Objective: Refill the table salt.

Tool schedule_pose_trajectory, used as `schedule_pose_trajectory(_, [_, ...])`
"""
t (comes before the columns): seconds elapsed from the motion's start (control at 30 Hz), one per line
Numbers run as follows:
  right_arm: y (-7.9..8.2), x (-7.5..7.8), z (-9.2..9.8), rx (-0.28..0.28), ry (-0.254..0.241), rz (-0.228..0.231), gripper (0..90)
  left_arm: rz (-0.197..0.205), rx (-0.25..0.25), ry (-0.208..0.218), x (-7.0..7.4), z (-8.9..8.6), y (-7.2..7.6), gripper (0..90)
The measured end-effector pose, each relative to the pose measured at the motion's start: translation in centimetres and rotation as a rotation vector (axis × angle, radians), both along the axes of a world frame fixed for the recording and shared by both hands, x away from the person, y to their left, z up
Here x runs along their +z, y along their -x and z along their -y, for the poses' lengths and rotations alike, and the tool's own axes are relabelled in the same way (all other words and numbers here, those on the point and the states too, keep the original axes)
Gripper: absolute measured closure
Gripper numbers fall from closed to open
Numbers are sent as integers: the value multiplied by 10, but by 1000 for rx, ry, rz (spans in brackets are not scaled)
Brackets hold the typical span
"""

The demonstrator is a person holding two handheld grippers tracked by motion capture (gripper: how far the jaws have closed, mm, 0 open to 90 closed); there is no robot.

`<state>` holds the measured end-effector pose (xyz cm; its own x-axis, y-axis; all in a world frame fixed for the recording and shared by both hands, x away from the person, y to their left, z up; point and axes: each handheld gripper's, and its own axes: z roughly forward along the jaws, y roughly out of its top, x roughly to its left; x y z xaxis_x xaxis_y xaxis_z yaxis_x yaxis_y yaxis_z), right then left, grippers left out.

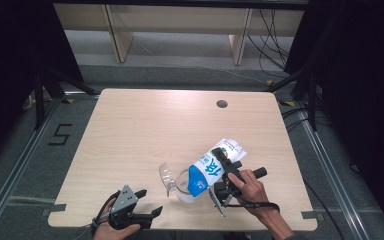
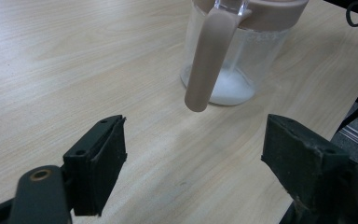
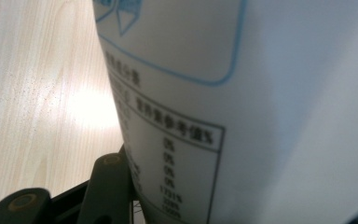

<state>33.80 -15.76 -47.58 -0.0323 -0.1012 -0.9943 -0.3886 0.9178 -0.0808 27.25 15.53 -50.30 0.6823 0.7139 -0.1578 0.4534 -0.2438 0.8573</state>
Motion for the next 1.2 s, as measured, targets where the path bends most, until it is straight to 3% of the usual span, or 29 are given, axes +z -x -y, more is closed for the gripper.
schedule_pose_trajectory(0.07, [-1,0,0,9,-1,5,530,0,1,1,0,0,0,209])
schedule_pose_trajectory(0.1, [1,-4,1,-23,-50,-29,531,0,0,0,0,0,0,209])
schedule_pose_trajectory(0.13, [2,-5,1,-34,-58,-34,531,0,0,0,0,0,0,209])
schedule_pose_trajectory(0.33, [1,-1,-1,-8,-9,-7,533,0,1,1,0,0,0,209])
schedule_pose_trajectory(0.37, [1,-2,0,-22,-27,-18,534,0,1,1,0,0,0,209])
schedule_pose_trajectory(0.8, [1,-1,-1,-12,-18,4,538,-3,4,-12,0,0,0,209])
schedule_pose_trajectory(1.0, [1,-1,-1,-12,-9,7,540,-2,-1,-5,0,-1,0,209])
schedule_pose_trajectory(1.07, [1,2,-2,0,19,31,541,-2,6,1,0,0,0,209])
schedule_pose_trajectory(1.1, [0,2,-2,2,17,28,543,16,-15,-14,1,-1,-1,209])
schedule_pose_trajectory(1.2, [0,2,-2,4,18,31,543,14,-14,-17,1,-2,-1,209])
